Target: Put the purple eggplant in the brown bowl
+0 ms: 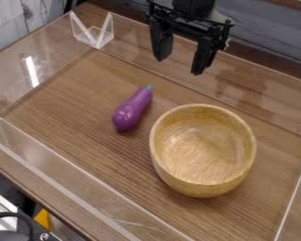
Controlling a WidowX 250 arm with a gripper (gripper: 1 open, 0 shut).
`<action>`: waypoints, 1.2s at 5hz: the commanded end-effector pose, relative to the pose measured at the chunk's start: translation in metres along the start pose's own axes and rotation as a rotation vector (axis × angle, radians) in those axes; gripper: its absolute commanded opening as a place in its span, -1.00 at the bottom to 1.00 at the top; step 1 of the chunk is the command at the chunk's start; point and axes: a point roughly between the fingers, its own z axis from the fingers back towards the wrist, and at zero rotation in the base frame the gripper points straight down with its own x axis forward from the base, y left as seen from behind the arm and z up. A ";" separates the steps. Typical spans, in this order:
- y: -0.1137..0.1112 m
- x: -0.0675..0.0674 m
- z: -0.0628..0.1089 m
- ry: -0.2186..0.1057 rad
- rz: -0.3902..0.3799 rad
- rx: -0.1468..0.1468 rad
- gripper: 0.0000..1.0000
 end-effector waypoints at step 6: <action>0.081 -0.026 -0.014 -0.069 0.015 0.002 1.00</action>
